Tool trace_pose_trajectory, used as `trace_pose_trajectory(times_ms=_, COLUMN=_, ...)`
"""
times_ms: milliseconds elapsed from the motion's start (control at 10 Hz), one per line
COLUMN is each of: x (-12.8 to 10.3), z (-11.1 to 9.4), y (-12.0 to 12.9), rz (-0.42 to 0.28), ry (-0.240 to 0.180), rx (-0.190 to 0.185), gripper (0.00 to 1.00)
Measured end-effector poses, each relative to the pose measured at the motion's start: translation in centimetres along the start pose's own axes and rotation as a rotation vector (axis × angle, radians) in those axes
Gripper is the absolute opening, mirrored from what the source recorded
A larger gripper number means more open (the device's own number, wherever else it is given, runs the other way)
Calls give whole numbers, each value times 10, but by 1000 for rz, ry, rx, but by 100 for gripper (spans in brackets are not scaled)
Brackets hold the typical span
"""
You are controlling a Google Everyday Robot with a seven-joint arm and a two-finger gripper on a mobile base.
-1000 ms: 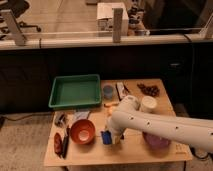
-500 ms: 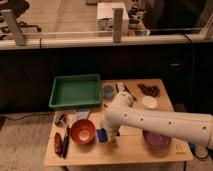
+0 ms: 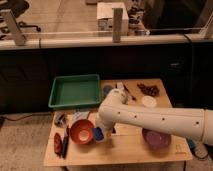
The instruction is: Place sponge in tray
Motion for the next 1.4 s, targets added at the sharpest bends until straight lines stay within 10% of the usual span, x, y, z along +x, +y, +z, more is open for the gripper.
trace_pose_trajectory(times_ms=1400, x=-26, z=7, y=-40, rz=-117, ry=2, rx=-25, gripper=3)
